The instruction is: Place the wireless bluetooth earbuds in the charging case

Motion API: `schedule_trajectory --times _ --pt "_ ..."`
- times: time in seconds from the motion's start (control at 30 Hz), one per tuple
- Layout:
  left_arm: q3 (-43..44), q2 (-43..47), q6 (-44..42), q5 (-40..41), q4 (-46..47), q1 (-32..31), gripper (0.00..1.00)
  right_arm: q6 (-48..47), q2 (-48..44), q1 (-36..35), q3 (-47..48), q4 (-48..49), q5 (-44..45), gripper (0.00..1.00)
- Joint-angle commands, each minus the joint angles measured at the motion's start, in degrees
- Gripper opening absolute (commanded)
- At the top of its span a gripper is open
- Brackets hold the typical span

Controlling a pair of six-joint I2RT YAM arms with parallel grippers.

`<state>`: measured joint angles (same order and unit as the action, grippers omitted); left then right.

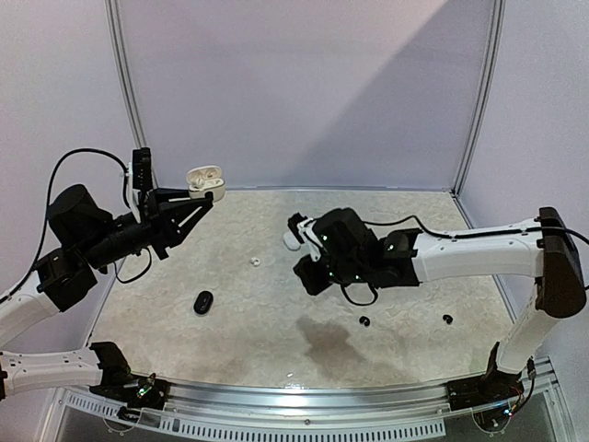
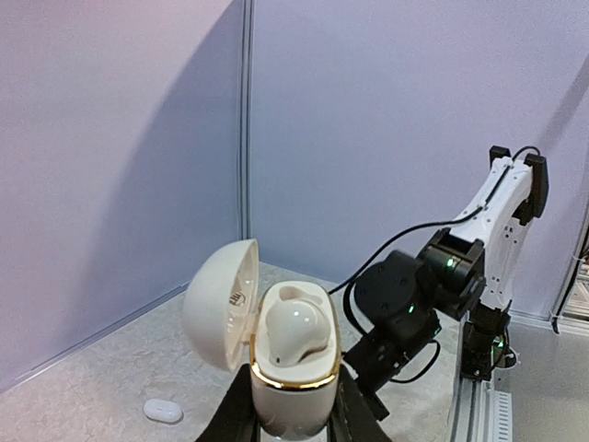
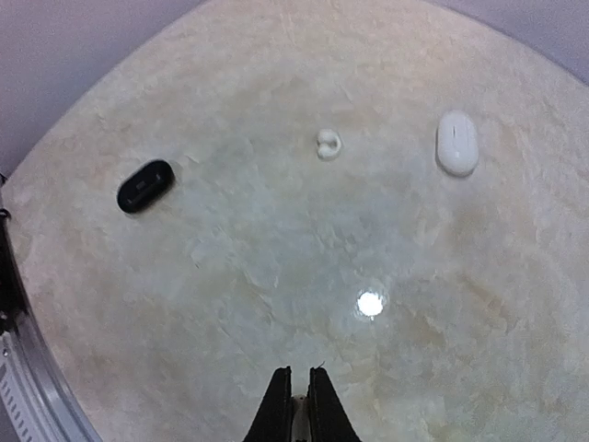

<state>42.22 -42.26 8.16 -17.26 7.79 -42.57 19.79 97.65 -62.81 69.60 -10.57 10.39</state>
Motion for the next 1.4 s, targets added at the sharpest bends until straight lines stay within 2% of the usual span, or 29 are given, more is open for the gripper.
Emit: schedule_trajectory --times 0.0,0.27,0.53,0.7,1.0,1.37 --pt "-0.61 0.51 -0.22 0.38 -0.17 0.65 0.00 5.46 3.68 0.84 -5.13 7.57 0.24 0.00" --pt "-0.29 0.43 -0.25 0.21 -0.17 0.82 0.00 8.81 7.07 0.78 -13.35 17.35 0.29 0.00" --pt "-0.03 0.03 -0.38 -0.06 0.00 0.91 0.00 11.54 8.75 0.80 -17.81 20.05 0.27 0.00" --pt "0.06 -0.01 -0.32 -0.30 0.29 0.91 0.00 12.04 8.55 0.80 -19.31 19.27 -0.23 0.04" --pt "-0.20 0.03 -0.23 -0.19 0.46 0.91 0.00 13.21 4.38 0.80 -22.06 15.10 -0.61 0.18" --pt "-0.38 -0.08 -0.22 -0.32 0.73 0.91 0.00 12.26 -2.43 0.79 -23.66 8.39 -1.25 0.21"
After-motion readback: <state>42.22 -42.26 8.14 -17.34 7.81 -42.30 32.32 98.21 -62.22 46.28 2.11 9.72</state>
